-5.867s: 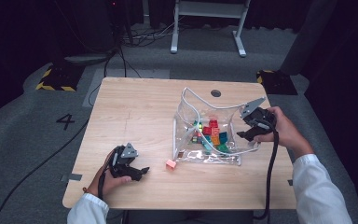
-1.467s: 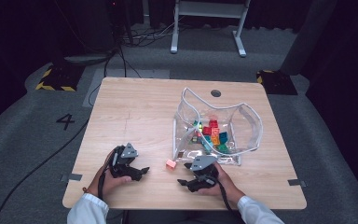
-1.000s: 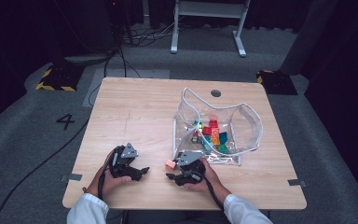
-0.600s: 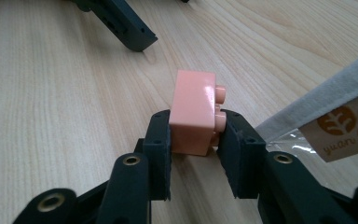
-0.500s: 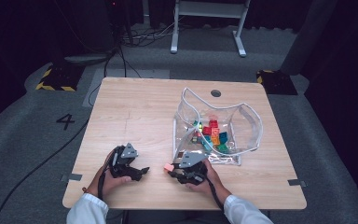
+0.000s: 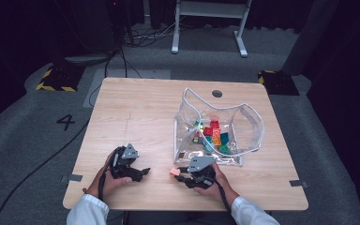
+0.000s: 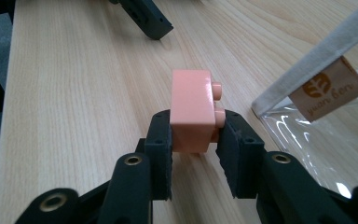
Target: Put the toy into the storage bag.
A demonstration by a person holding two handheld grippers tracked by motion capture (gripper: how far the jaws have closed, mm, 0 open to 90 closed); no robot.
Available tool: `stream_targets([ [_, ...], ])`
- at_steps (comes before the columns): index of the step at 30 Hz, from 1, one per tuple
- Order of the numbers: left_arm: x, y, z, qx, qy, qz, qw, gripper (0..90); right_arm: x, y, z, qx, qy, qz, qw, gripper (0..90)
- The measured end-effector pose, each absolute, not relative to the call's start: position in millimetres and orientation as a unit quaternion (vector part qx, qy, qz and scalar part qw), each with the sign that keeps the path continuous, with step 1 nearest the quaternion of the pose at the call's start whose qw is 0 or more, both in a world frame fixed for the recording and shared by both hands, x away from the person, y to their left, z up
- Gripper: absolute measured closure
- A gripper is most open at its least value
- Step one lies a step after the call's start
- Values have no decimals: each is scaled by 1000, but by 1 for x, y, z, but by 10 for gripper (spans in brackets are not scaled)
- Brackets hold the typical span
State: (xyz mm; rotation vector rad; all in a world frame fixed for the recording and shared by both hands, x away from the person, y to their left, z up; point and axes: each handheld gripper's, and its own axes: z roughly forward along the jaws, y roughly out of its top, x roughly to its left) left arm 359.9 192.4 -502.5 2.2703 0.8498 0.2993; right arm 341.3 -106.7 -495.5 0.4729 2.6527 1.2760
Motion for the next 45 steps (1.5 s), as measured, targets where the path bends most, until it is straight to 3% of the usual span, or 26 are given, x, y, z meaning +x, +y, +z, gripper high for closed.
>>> stream_targets([
  [45, 360, 192, -503, 873, 327, 115, 342, 122, 320, -287, -485, 249, 879, 388, 120, 667],
])
